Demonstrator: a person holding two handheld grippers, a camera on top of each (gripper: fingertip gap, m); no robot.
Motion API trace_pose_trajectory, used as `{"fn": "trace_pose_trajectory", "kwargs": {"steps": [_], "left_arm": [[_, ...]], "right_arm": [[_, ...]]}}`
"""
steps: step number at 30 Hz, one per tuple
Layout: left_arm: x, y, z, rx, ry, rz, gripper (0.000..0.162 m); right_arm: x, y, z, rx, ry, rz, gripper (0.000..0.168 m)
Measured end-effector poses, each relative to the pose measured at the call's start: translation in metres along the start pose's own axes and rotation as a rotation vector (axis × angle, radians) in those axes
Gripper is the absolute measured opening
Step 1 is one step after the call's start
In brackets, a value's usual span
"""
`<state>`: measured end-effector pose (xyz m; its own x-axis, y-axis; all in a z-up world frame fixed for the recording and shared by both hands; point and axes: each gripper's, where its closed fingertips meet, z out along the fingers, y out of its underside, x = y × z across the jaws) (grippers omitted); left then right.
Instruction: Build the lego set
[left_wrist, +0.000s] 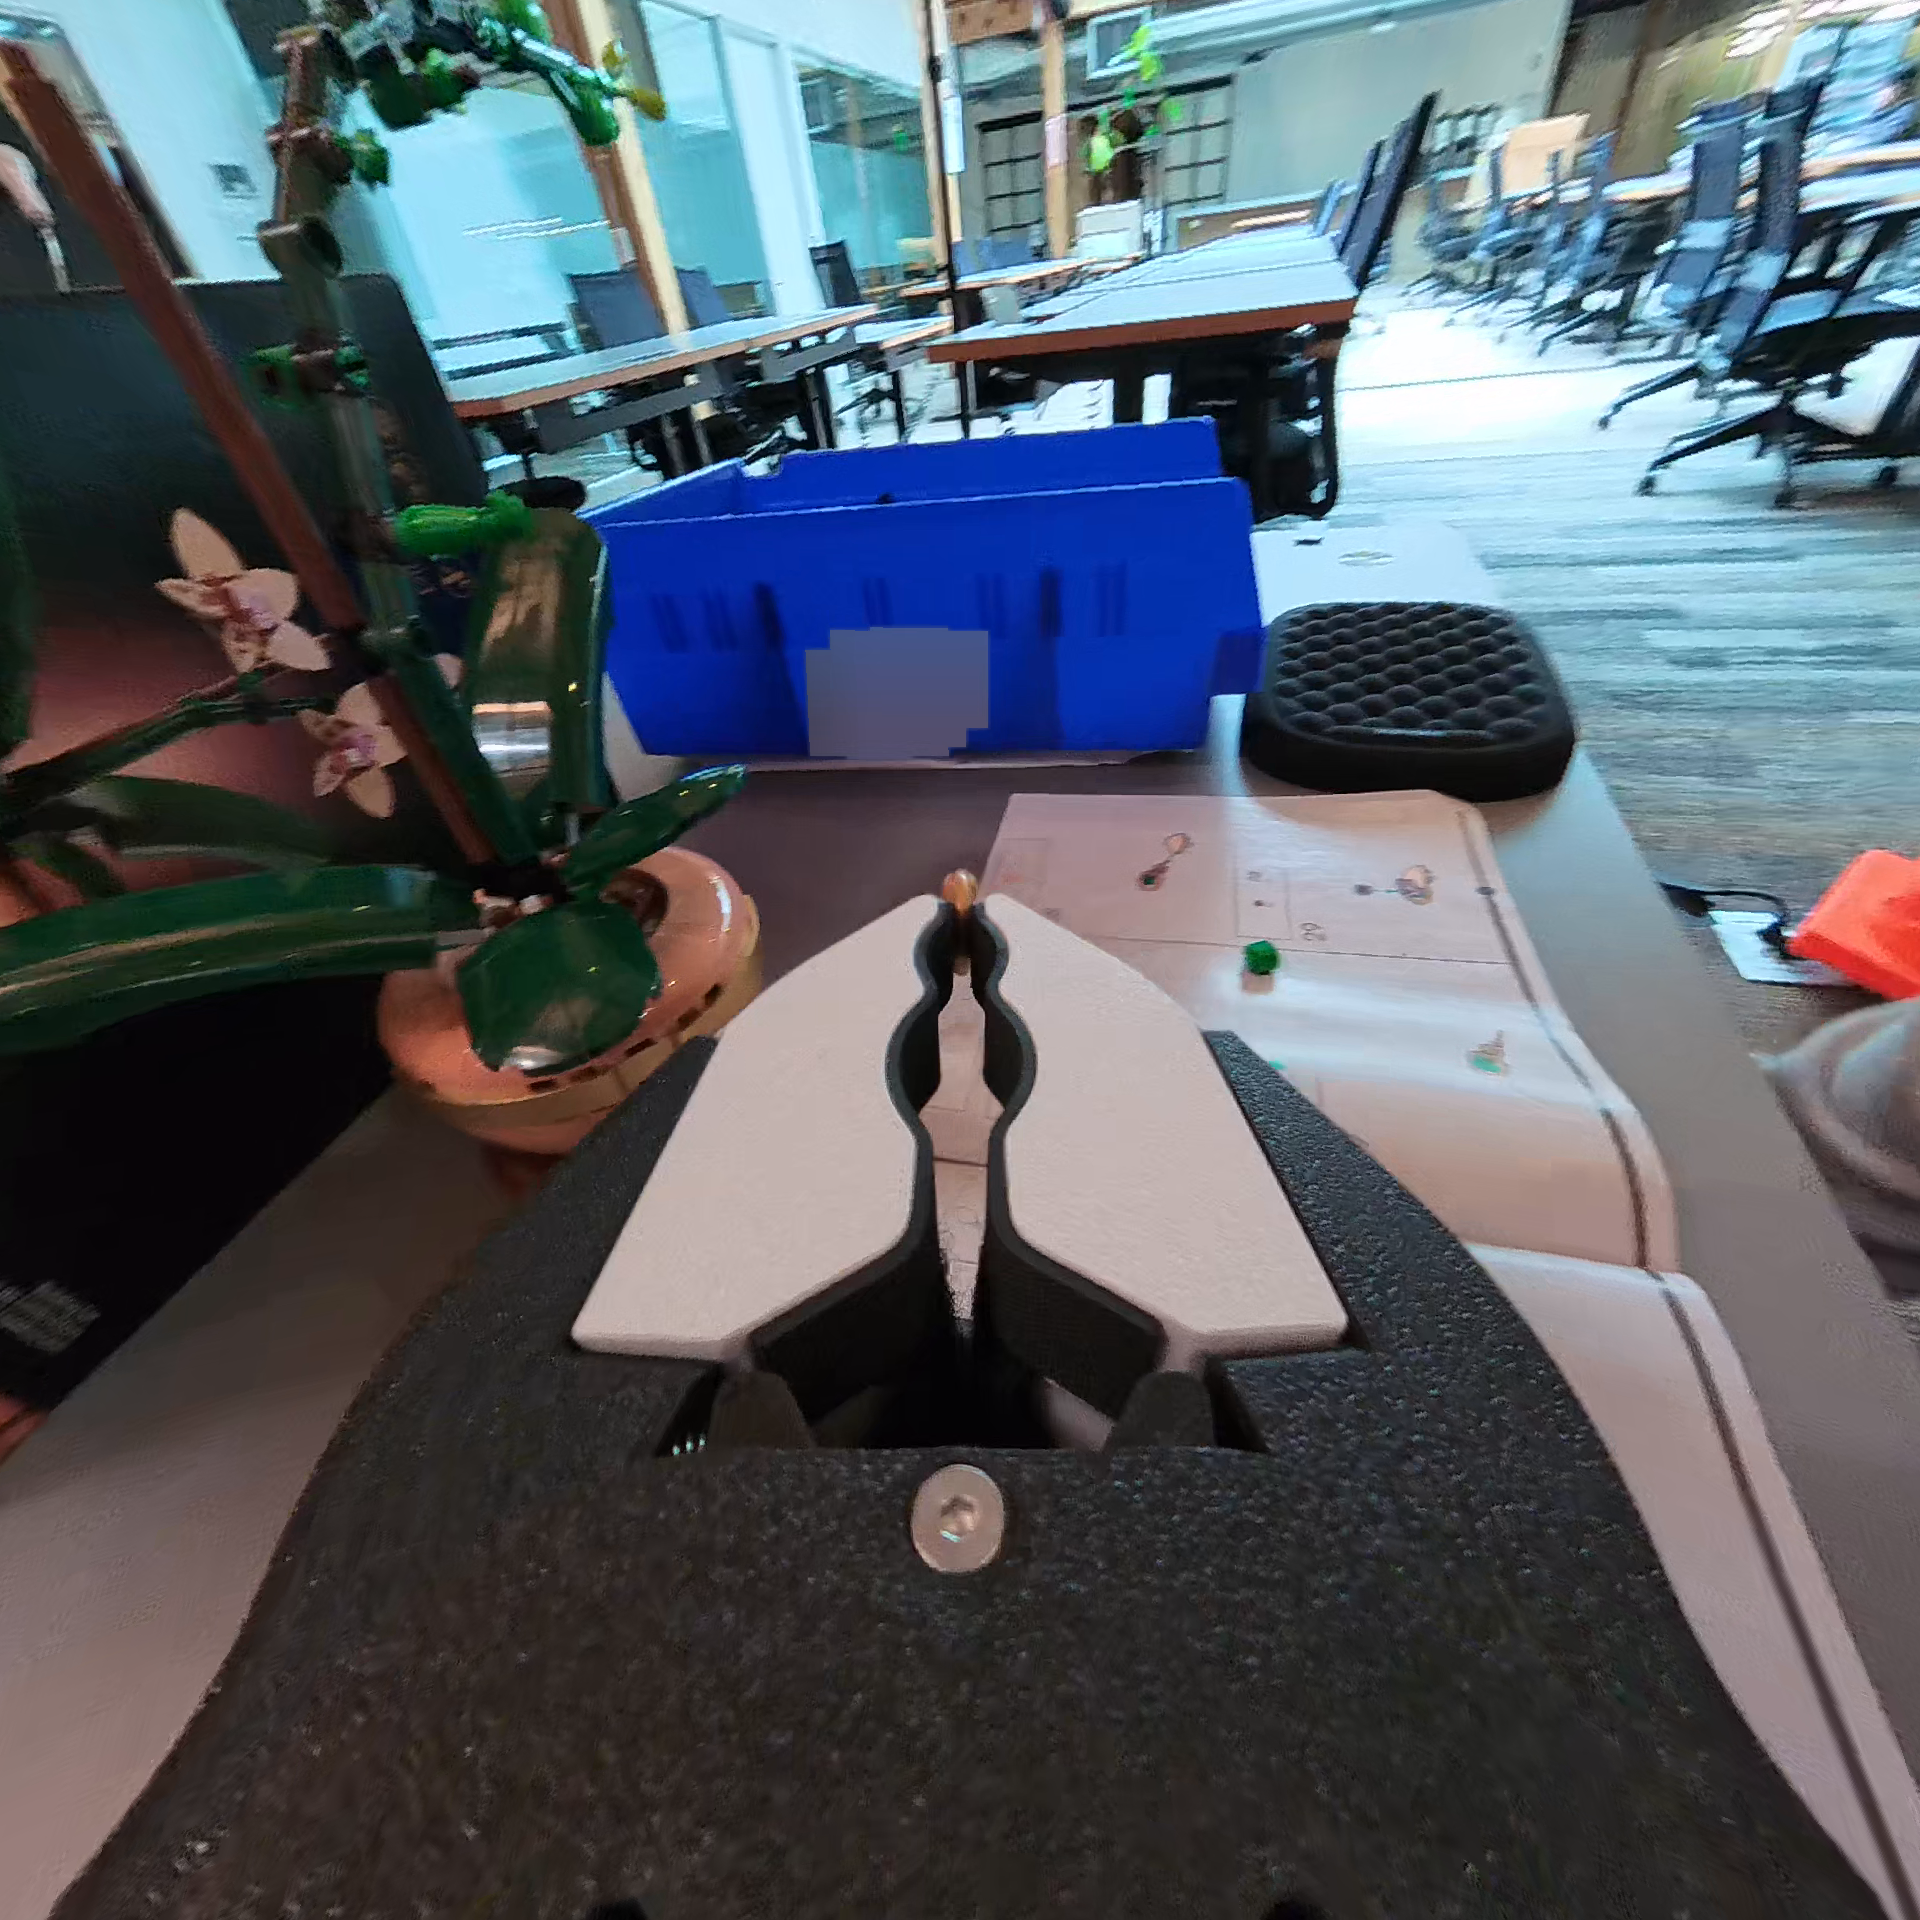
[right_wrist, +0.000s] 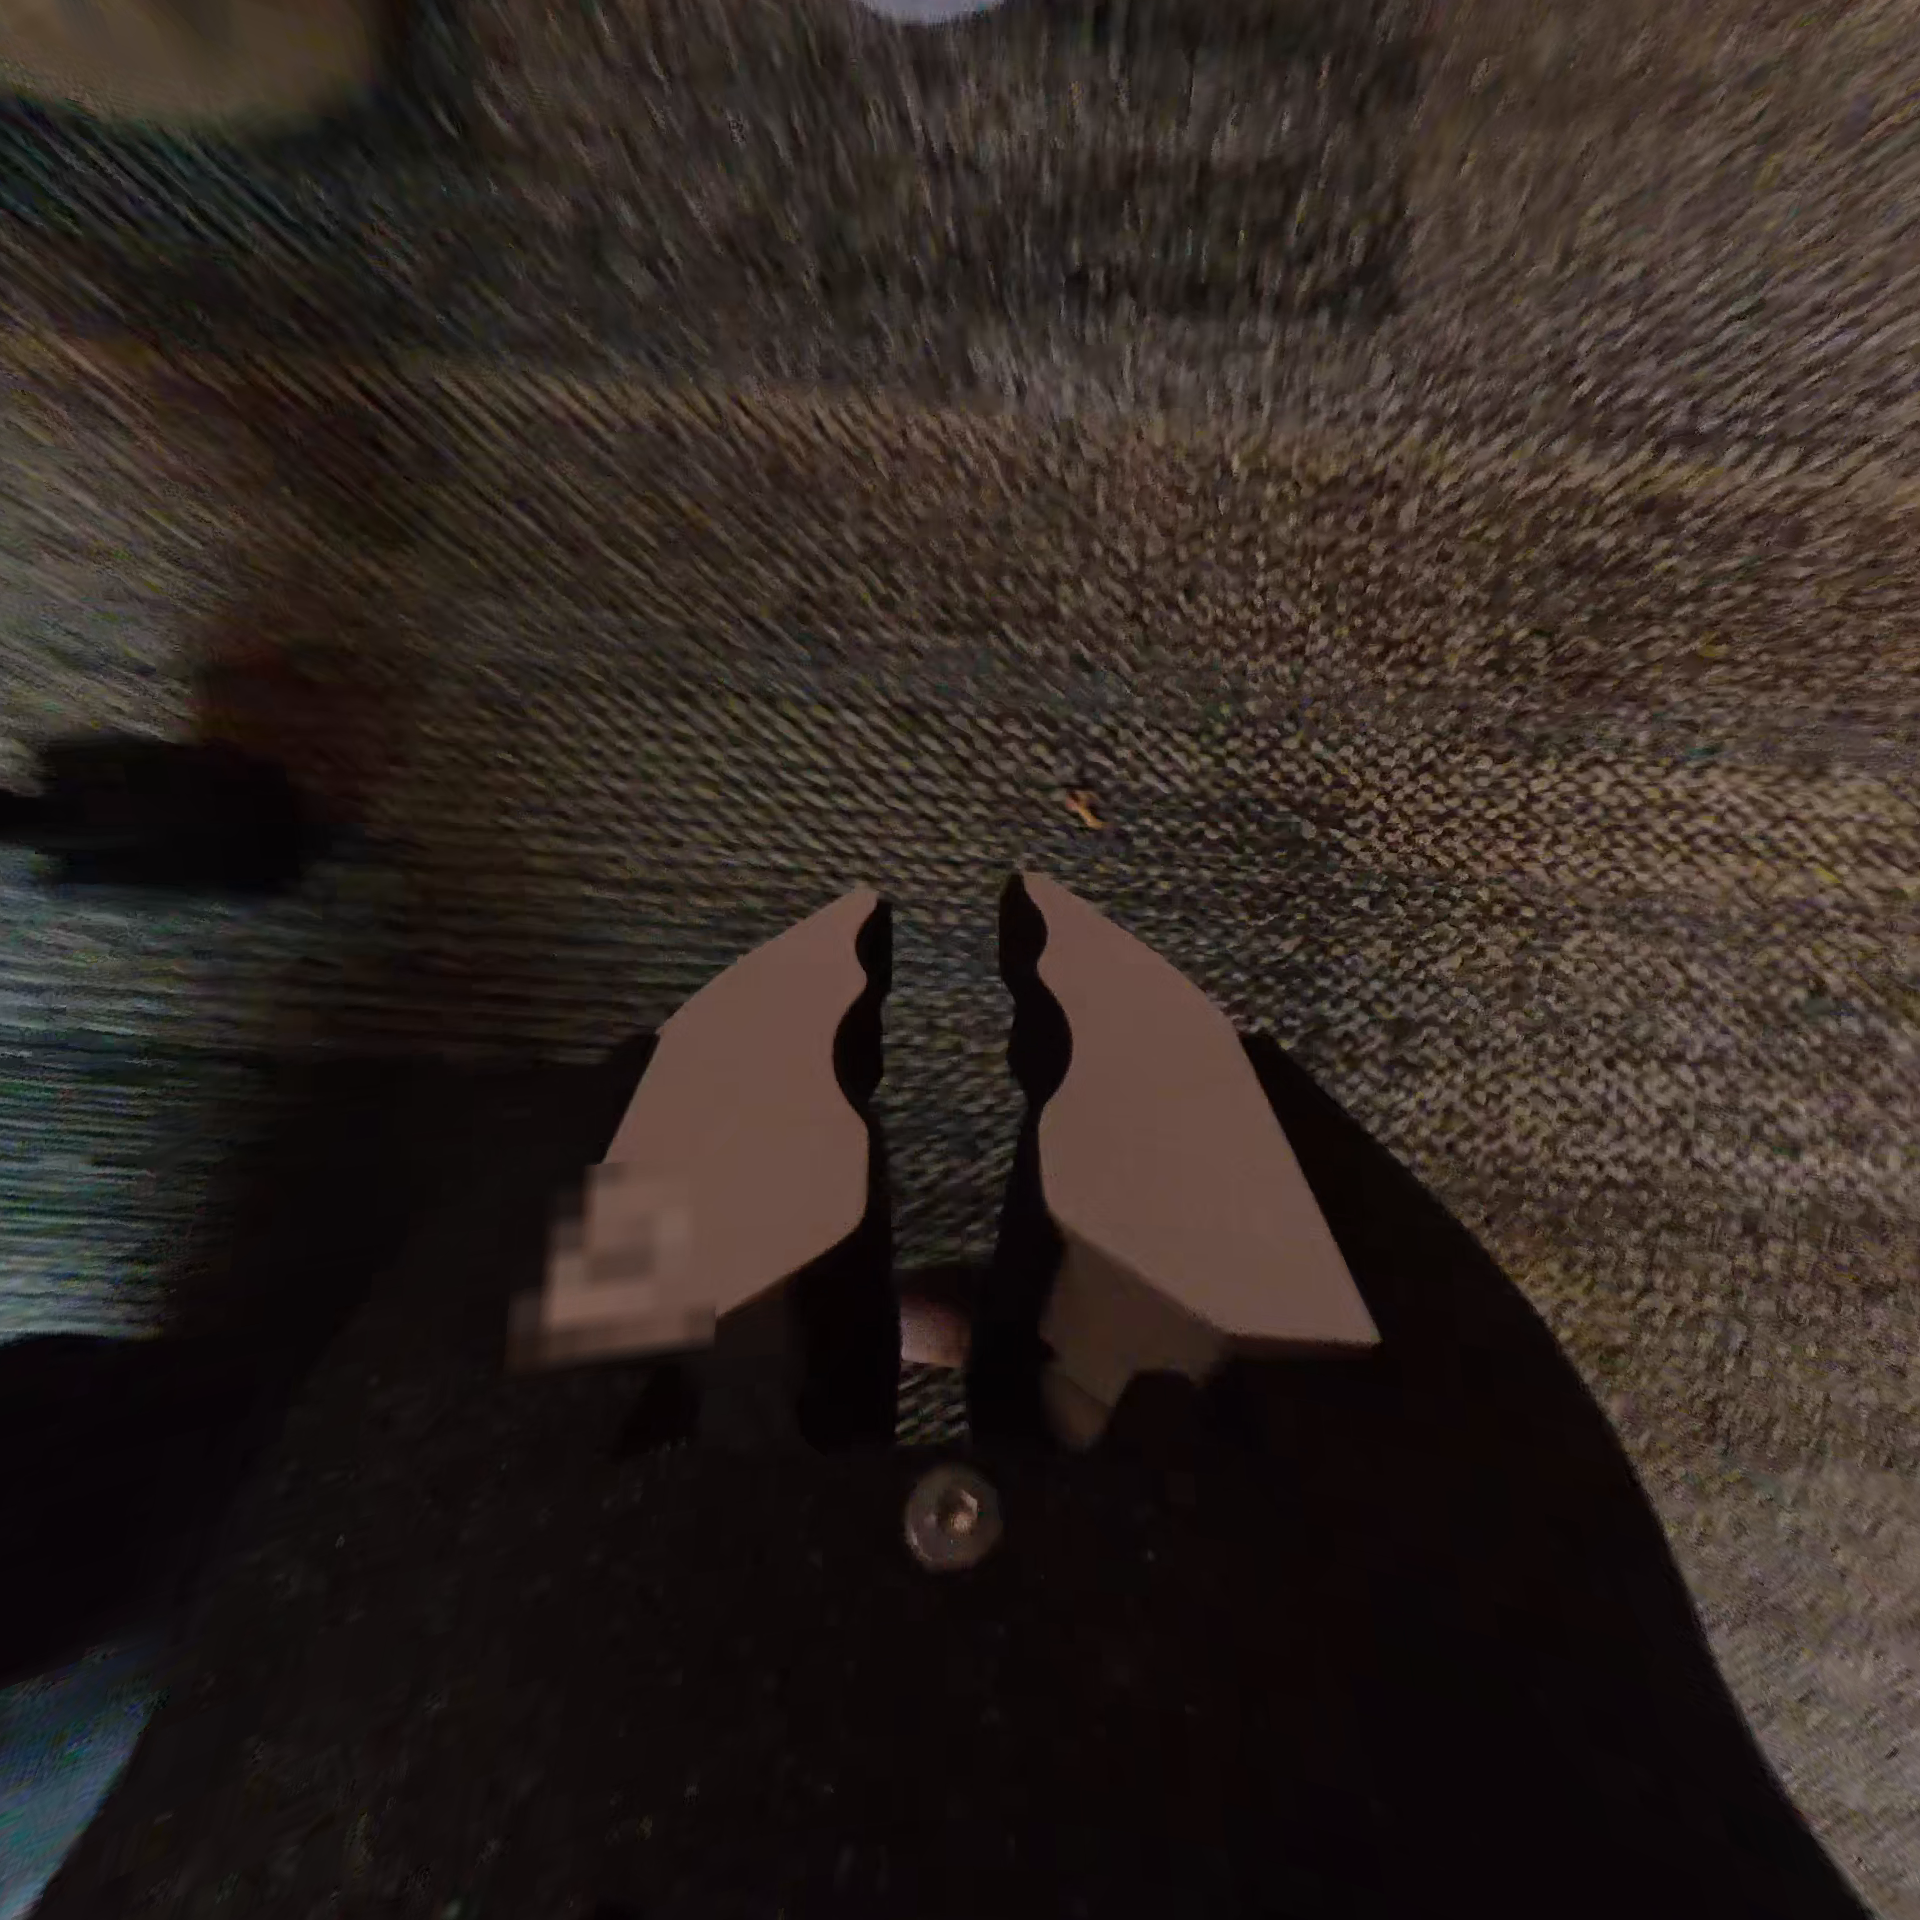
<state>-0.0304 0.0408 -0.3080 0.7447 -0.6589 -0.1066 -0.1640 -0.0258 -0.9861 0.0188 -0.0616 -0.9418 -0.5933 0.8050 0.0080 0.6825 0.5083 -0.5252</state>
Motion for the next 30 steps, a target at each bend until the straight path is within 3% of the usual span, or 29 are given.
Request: {"fn": "trace_pose_trajectory", "kwargs": {"steps": [4,8,13,24,30], "left_arm": [[-0.016,0.013,0.003,-0.07,-0.087,-0.013,0.002],[-0.016,0.005,0.0,-0.023,-0.085,-0.031,0.002],[-0.009,0.005,0.002,-0.044,-0.062,0.009,0.002],[-0.004,0.005,0.002,-0.06,-0.047,0.048,0.002],[-0.004,0.008,0.003,-0.071,-0.045,0.041,0.002]], "right_arm": [[0.028,0.038,0.084,-0.143,-0.085,-0.018,0.027],[0.028,0.049,0.122,-0.228,-0.125,0.003,0.03],[0.047,0.046,0.134,-0.226,-0.038,0.008,0.024],[0.052,0.049,0.148,-0.271,-0.046,0.049,0.012],[0.049,0.048,0.148,-0.313,-0.003,-0.083,0.005]]}}
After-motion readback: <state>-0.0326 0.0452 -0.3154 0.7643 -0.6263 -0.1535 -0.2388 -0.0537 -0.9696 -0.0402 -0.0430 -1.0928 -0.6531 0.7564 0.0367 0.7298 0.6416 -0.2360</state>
